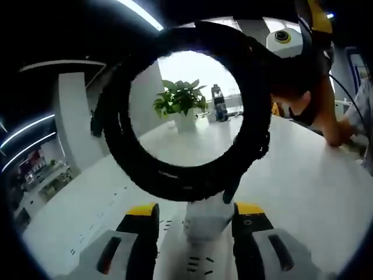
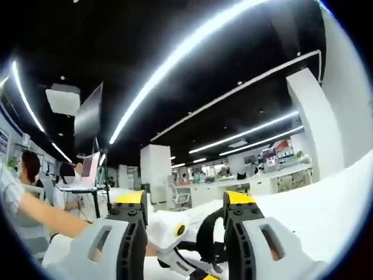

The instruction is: Straighten the power strip on the desk, plug the charger into it

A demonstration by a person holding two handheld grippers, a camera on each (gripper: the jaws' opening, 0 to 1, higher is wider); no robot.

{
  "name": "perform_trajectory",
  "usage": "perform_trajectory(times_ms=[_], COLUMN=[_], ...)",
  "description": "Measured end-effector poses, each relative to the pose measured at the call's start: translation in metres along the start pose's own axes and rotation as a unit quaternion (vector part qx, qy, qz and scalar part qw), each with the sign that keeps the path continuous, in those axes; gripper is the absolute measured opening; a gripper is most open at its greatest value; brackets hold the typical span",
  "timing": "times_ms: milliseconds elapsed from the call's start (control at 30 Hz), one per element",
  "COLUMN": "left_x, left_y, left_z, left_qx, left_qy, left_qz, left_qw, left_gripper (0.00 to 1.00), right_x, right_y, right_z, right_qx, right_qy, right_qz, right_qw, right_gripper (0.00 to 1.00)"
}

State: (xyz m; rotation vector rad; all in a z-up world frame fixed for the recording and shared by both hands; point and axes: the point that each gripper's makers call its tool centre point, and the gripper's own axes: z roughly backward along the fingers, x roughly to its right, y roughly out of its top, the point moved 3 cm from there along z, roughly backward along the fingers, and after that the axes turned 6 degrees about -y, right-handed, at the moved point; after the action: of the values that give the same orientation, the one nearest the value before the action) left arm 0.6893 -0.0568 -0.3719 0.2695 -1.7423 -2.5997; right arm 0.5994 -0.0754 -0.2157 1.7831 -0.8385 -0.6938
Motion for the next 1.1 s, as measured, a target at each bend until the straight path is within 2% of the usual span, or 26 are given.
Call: perform_trajectory(times_ms=[133, 433, 700, 1100], left_x=[-0.002, -0.001, -0.003, -0.009], left_y=[-0.001, -0.002, -0.004, -0.008], left_z=[0.0, 0.0, 0.01, 0.029], left_qx=[-0.003, -0.004, -0.002, 0.016], left_qy=[0.002, 0.006, 0.017, 0.042], left_qz=[0.002, -0.001, 0.006, 0.028], left_qw=[1.0, 1.0, 0.9998, 0.9986], left_gripper=[0.5, 0.5, 0.52, 0.57], right_x=[0.003, 0.01, 0.014, 0.024], right_y=[0.003, -0.001, -0.006, -0.021], right_z=[0.001, 0.002, 0.003, 0.001], right_qx=[0.01, 0.005, 0.0, -0.019], right_qy=[-0.003, -0.012, -0.017, -0.023], right_qz=[-0.002, -0.005, -0.009, -0.012], right_qw=[0.9999, 0.9999, 0.9998, 0.9995], right_gripper=[0.51, 0.51, 0.51, 0.51])
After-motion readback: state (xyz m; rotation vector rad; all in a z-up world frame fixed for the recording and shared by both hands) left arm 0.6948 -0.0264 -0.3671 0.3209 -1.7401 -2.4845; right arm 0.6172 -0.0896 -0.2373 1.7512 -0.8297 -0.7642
